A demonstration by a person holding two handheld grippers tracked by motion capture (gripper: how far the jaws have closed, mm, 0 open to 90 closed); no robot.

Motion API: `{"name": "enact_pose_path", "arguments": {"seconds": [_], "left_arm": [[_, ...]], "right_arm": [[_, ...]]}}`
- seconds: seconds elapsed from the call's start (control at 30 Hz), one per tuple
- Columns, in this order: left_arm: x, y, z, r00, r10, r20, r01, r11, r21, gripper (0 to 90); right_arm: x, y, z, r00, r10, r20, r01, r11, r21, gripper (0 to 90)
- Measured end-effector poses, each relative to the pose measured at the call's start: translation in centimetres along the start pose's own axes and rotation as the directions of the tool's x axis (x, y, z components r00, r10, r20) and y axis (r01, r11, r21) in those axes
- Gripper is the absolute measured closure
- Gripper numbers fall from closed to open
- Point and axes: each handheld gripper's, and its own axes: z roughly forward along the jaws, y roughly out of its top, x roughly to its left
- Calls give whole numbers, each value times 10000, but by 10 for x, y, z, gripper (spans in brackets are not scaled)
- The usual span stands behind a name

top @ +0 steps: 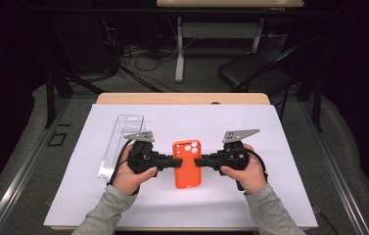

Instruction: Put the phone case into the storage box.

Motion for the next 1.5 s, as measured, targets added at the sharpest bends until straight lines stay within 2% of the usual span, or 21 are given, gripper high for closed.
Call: {"name": "enact_pose_path", "arguments": {"seconds": [0.43,0.67,1.1,1.17,1.23,1.33,1.43,1.5], "left_arm": [[2,1,-2,9997,-231,56,232,9995,-204,769],[4,1,-3,9996,-281,-45,279,9988,-395,702],[5,3,-9,9973,-100,-731,35,9961,-879,554],[5,4,-10,9974,-138,-701,70,9953,-970,548],[6,4,-11,9974,-233,-678,171,9957,-907,534],[6,5,-11,9956,-252,-903,196,9979,-624,513],[6,5,-10,9944,-102,-1051,34,9979,-641,498],[5,5,-10,9909,78,-1341,-157,9982,-582,479]], "right_arm": [[0,0,0,9999,-19,114,19,10000,24,819],[-2,-1,-1,9996,84,269,-83,9999,-63,820],[-7,-2,-4,9965,331,764,-317,9993,-194,820],[-6,-1,-5,9961,358,804,-345,9992,-178,820],[-7,-2,-5,9956,355,870,-340,9992,-187,820],[-7,-1,-5,9956,355,867,-338,9992,-217,820],[-7,-1,-5,9955,352,880,-331,9991,-261,820],[-7,-1,-5,9951,335,935,-311,9992,-268,819]]}}
